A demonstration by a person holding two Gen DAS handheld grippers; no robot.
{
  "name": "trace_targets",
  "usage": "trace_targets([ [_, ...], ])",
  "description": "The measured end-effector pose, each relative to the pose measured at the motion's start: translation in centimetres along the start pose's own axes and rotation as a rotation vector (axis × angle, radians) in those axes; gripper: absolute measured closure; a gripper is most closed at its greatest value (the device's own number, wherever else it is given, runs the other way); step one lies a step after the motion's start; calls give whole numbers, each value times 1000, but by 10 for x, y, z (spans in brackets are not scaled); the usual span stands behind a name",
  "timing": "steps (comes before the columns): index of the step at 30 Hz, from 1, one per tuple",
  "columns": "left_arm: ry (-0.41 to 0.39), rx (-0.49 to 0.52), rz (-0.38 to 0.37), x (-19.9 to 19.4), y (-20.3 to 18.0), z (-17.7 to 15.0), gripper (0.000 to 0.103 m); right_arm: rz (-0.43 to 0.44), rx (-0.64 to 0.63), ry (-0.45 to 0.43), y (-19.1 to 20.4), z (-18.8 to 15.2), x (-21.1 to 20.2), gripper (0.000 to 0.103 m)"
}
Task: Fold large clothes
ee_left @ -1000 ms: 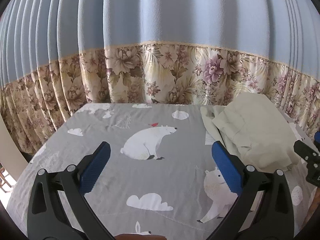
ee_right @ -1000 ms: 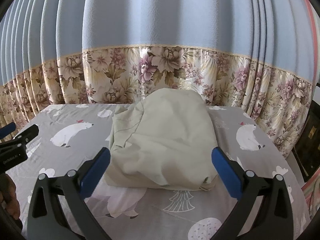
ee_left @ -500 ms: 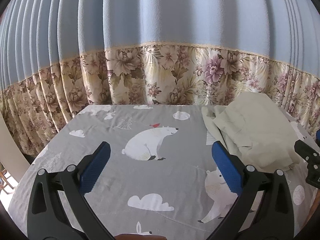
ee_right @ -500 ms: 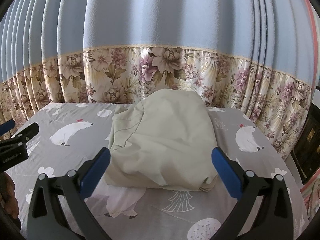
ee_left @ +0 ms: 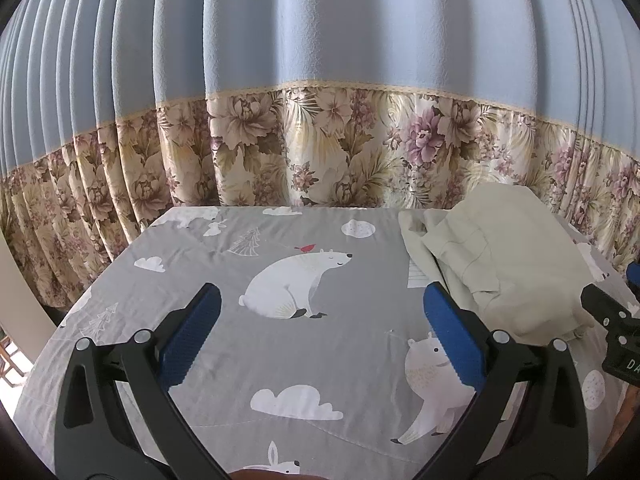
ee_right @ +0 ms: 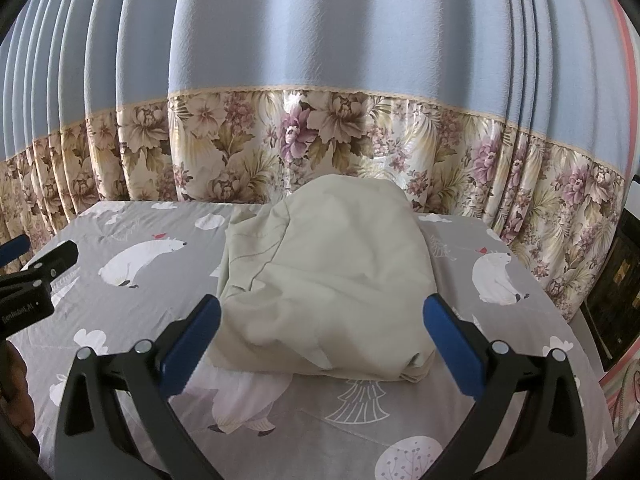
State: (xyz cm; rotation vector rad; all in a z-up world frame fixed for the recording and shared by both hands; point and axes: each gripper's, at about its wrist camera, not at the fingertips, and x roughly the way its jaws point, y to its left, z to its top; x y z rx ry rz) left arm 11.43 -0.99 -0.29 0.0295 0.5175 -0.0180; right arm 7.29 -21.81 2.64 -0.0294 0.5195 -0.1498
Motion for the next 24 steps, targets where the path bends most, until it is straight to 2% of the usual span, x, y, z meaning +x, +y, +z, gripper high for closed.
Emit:
trace_targets([
  [24,-4,11,9,-1,-4,2,3,-1,-6,0,0,-1,1,2],
])
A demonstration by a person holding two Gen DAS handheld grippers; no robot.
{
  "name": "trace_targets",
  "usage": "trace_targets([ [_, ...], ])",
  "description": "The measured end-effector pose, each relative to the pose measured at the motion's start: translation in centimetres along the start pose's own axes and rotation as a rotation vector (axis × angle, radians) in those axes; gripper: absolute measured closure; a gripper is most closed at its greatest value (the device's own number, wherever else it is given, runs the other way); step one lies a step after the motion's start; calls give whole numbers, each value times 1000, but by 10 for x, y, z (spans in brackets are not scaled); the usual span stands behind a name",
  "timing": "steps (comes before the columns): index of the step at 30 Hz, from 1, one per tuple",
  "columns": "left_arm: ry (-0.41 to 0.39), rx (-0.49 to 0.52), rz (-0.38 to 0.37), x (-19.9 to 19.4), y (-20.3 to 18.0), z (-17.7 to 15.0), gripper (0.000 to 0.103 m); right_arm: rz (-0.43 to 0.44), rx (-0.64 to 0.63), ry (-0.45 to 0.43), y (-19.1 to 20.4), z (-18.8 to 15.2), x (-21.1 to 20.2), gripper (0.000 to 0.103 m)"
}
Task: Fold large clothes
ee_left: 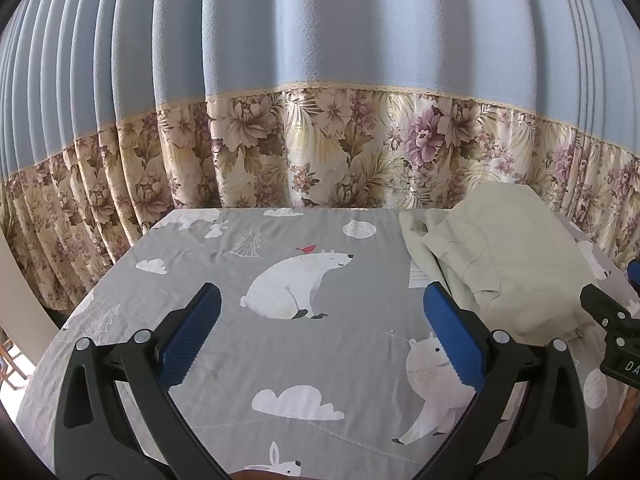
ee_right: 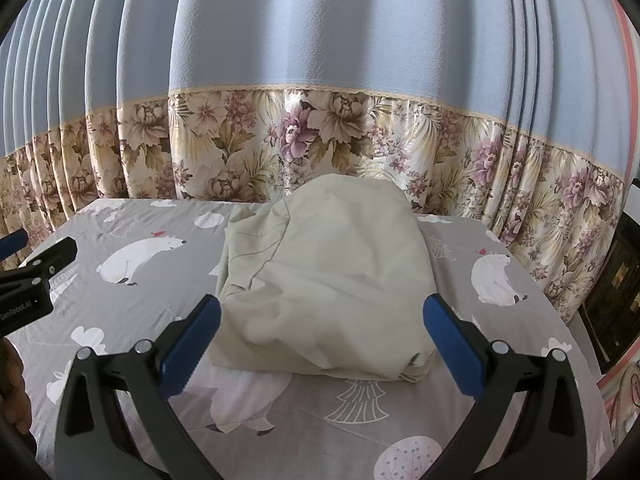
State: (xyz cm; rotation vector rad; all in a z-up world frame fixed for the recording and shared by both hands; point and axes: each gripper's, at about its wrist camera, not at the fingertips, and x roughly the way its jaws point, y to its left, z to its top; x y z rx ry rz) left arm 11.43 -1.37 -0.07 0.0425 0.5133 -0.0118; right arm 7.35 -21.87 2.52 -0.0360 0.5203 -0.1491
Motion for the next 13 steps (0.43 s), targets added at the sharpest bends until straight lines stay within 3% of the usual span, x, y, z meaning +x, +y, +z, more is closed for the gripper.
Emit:
trace_targets([
  [13,10,-21,-10,0,0,0,3,2,2,-1,-1,-1,0,2],
])
